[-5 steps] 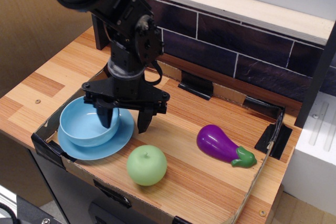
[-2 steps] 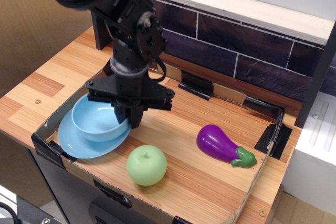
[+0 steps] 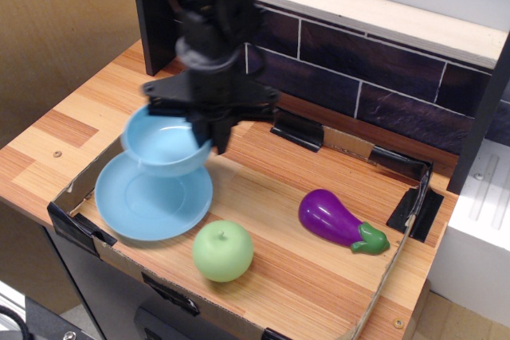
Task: Take bowl off plate
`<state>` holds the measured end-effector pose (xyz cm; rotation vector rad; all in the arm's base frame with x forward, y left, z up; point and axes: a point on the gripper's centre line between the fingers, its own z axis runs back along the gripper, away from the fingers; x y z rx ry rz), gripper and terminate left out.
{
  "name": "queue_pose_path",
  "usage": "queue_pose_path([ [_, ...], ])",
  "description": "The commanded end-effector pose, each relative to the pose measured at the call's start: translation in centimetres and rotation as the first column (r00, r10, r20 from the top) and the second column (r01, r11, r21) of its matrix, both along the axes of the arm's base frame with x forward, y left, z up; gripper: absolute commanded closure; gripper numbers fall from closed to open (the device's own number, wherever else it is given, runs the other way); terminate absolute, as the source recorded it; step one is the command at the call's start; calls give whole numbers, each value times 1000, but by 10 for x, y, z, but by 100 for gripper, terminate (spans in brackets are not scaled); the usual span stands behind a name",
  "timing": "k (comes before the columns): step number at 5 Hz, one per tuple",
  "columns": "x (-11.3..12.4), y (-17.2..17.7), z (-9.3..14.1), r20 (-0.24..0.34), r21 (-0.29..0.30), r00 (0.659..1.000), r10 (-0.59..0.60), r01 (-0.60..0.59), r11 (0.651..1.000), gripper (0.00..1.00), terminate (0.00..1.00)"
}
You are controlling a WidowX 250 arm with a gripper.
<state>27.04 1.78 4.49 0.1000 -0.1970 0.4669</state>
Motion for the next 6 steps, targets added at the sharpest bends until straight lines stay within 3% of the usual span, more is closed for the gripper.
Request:
queue_pose_path([
  [1, 40, -27, -2, 5, -6, 1000, 6, -6, 1000, 100, 0],
  [3, 47, -39, -20, -28, 7, 999, -27, 27, 1000, 100, 0],
  [4, 48, -38, -13, -17, -13, 1000, -13, 13, 1000, 0, 0],
  [6, 46, -39, 22, 35, -57, 999, -4, 6, 998, 0, 0],
])
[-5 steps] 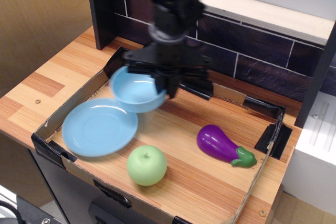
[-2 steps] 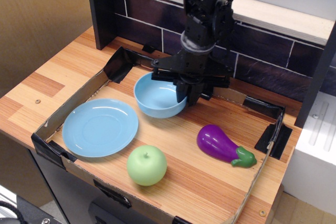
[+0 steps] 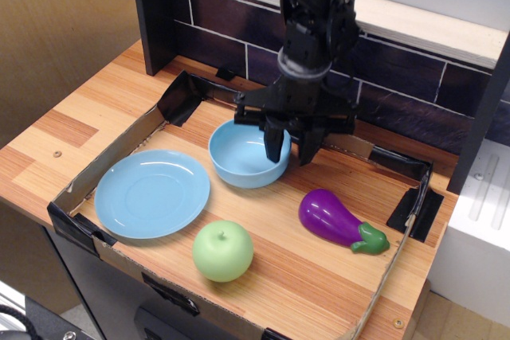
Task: Take bowl off plate
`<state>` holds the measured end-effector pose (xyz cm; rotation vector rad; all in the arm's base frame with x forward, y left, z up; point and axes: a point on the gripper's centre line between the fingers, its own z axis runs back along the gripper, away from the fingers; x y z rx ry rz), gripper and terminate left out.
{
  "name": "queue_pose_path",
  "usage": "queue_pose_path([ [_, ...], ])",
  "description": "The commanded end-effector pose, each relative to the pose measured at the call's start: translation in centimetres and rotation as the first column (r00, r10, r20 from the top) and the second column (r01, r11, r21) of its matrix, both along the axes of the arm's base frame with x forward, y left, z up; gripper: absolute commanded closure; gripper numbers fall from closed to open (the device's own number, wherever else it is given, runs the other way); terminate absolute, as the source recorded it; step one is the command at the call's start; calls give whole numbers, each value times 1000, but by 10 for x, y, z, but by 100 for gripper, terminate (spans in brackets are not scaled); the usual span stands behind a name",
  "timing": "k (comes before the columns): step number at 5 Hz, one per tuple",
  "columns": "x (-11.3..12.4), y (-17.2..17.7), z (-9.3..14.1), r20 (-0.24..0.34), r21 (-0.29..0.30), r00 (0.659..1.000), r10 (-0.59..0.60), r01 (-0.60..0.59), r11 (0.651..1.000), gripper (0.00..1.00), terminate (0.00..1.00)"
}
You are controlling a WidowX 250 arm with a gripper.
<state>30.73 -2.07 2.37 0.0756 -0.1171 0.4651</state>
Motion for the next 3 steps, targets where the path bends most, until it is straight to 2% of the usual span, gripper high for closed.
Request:
queue_pose_path([
  [1, 6, -2, 70, 132, -4, 991, -14, 14, 1000, 0, 0],
  [2, 6, -2, 70, 132, -4, 991, -14, 14, 1000, 0, 0],
  [3, 6, -2, 70, 132, -4, 991, -14, 14, 1000, 0, 100],
])
